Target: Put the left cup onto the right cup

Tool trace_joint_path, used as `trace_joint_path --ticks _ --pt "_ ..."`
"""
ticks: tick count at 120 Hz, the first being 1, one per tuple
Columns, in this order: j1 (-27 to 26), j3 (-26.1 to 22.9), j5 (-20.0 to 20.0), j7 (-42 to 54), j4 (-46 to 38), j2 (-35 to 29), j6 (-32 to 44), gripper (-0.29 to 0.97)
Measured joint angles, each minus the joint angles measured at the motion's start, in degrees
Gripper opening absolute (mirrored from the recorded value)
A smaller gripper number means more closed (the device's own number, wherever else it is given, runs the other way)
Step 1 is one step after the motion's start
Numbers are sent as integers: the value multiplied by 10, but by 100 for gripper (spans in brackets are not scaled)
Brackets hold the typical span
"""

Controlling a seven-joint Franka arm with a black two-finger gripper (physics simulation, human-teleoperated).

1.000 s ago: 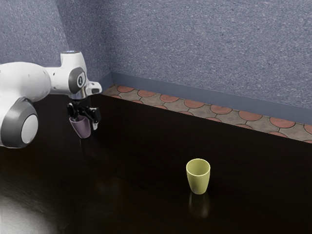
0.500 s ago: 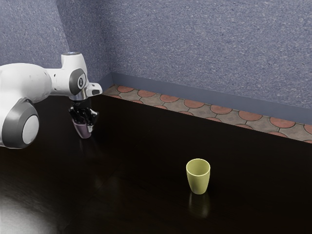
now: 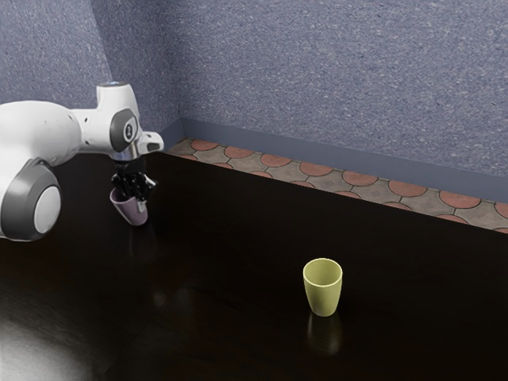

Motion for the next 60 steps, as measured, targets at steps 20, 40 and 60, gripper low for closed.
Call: trace_joint_path --ticks 20,40,60 --pt "-5 4 3 0 -1 -12 0 -7" --pt "-16 7 4 0 -1 -29 -1 -8" --pt "-40 9 6 0 -4 -52 -1 -8"
